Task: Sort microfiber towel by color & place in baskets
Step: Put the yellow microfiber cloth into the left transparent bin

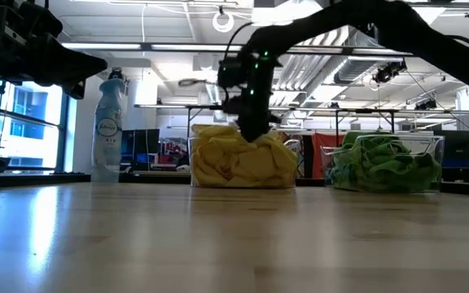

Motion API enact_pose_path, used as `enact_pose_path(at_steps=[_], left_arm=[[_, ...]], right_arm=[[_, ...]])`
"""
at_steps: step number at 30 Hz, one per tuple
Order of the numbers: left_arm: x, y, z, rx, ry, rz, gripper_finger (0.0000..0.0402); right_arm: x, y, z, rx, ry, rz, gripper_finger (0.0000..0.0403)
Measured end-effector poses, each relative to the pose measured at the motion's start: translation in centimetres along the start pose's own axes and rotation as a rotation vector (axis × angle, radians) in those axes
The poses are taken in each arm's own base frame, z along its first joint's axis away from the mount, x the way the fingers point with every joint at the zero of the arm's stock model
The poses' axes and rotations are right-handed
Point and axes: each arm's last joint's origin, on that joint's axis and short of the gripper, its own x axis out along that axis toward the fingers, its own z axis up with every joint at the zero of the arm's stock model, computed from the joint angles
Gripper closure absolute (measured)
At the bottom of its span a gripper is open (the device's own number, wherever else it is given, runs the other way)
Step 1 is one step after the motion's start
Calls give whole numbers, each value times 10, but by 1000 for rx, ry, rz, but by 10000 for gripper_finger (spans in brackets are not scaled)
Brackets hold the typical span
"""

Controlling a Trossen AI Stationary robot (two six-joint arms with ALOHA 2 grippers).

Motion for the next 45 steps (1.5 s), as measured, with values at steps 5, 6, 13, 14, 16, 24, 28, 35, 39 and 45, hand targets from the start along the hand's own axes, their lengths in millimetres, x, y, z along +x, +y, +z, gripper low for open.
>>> enact_pose_path(at_steps=[5,6,13,14,16,24,28,35,39,45], left_arm=[[0,0,0,0,1,0,401],[0,0,0,0,0,0,402],[0,0,0,0,0,0,401],[0,0,0,0,0,0,401],[0,0,0,0,0,0,401],[0,0,0,0,0,0,401],[0,0,0,0,0,0,401],[0,0,0,0,0,1,401],[0,0,0,0,0,2,401],[0,0,0,0,0,4,402]], right_arm=[[44,2,-1,12,92,0,270],[47,2,-1,20,97,1,270],[31,1,-4,56,112,-2,270],[22,0,-4,62,108,-4,270],[4,-1,-4,83,82,-3,270],[-44,0,7,128,-94,16,270],[-41,13,15,81,-179,66,270],[-7,26,21,48,-264,82,270],[21,21,15,59,-236,75,270],[50,15,6,70,-231,87,270]])
